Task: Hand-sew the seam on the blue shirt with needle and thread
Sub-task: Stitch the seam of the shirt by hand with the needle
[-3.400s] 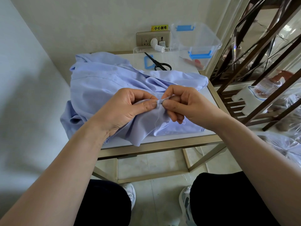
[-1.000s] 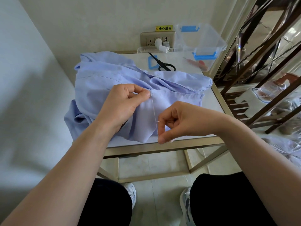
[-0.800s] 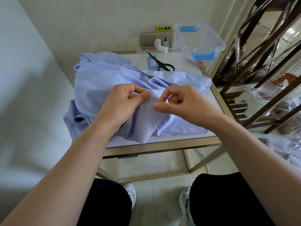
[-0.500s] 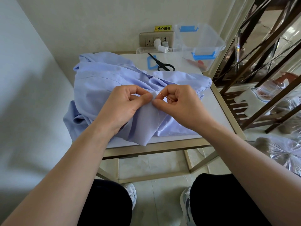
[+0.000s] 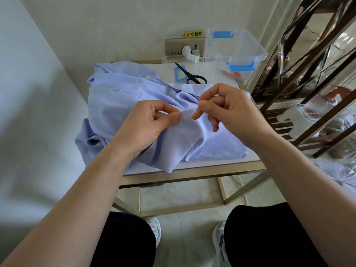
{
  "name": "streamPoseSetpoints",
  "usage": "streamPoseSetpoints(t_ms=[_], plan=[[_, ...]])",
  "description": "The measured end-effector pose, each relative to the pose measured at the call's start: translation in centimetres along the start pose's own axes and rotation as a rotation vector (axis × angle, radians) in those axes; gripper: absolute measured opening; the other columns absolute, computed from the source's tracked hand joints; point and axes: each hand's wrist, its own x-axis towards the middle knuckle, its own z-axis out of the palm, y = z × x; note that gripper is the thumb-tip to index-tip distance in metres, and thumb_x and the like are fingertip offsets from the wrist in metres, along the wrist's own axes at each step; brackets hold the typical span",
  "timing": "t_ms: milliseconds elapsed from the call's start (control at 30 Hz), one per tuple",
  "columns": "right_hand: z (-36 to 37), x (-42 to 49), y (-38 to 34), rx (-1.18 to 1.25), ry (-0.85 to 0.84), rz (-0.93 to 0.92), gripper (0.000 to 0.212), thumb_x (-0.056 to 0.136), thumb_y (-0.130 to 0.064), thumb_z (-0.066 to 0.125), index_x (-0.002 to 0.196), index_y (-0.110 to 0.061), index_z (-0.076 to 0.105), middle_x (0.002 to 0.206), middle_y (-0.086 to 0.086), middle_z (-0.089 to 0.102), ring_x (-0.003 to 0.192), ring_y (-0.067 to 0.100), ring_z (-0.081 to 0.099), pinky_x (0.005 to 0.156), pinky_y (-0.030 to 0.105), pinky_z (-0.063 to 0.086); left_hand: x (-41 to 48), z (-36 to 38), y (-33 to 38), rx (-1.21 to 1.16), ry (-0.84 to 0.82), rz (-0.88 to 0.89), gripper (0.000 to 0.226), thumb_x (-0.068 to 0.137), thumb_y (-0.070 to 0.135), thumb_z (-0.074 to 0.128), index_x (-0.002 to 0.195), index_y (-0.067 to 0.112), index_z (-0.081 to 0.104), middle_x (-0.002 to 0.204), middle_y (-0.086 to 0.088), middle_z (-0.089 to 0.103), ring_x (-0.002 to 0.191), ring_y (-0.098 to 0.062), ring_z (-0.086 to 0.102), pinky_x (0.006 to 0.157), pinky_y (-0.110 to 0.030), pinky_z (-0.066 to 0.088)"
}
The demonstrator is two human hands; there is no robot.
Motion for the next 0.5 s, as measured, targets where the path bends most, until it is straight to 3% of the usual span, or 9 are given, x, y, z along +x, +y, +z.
streamPoseSetpoints(t_ms=[100, 167, 233, 333, 500], plan=[[-0.3, 0.0, 0.0, 0.061, -0.022, 0.030, 0.008, 0.091, -0.009, 0.065, 0.083, -0.008, 0.063, 0.095, 0.003, 0.076, 0.049, 0.016, 0.046, 0.053, 0.023, 0.047, -0.1, -0.1, 0.1, 0.009, -0.023, 0.017, 0.013, 0.092, 0.017, 0.067, 0.080, 0.020, 0.072, 0.078, -0.012, 0.074, 0.072, -0.014, 0.064, 0.071, -0.022, 0.050], [-0.1, 0.1, 0.2, 0.113, -0.110, 0.080, 0.015, 0.091, -0.008, 0.064, 0.077, -0.012, 0.065, 0.114, 0.000, 0.071, 0.051, 0.015, 0.051, 0.056, 0.023, 0.048, -0.1, -0.1, 0.0, 0.006, -0.049, 0.022, 0.010, 0.091, 0.018, 0.067, 0.083, 0.016, 0.072, 0.081, -0.016, 0.074, 0.074, -0.017, 0.065, 0.073, -0.026, 0.051], [0.2, 0.2, 0.5, 0.144, -0.205, 0.110, 0.019, 0.092, -0.005, 0.061, 0.075, -0.012, 0.064, 0.120, 0.002, 0.068, 0.061, 0.017, 0.062, 0.058, 0.024, 0.049, -0.1, -0.1, 0.0, 0.005, -0.072, 0.022, 0.010, 0.091, 0.019, 0.067, 0.085, 0.014, 0.072, 0.082, -0.020, 0.073, 0.077, -0.021, 0.068, 0.076, -0.031, 0.053], [0.2, 0.4, 0.8, 0.134, -0.266, 0.130, 0.007, 0.084, -0.008, 0.063, 0.077, -0.008, 0.063, 0.101, 0.016, 0.073, 0.079, 0.022, 0.068, 0.066, 0.024, 0.052, -0.1, -0.2, 0.0, -0.013, -0.077, 0.010, 0.008, 0.090, 0.017, 0.068, 0.084, 0.012, 0.071, 0.080, -0.017, 0.074, 0.074, -0.018, 0.068, 0.072, -0.027, 0.054], [-0.4, 0.3, 1.1, 0.133, -0.234, 0.151, 0.003, 0.075, -0.006, 0.060, 0.076, -0.004, 0.062, 0.079, 0.015, 0.072, 0.075, 0.019, 0.068, 0.073, 0.020, 0.052, -0.2, -0.3, -0.1, 0.021, -0.051, -0.002, 0.008, 0.089, 0.019, 0.070, 0.081, 0.016, 0.072, 0.077, -0.012, 0.075, 0.073, -0.017, 0.070, 0.075, -0.029, 0.055]])
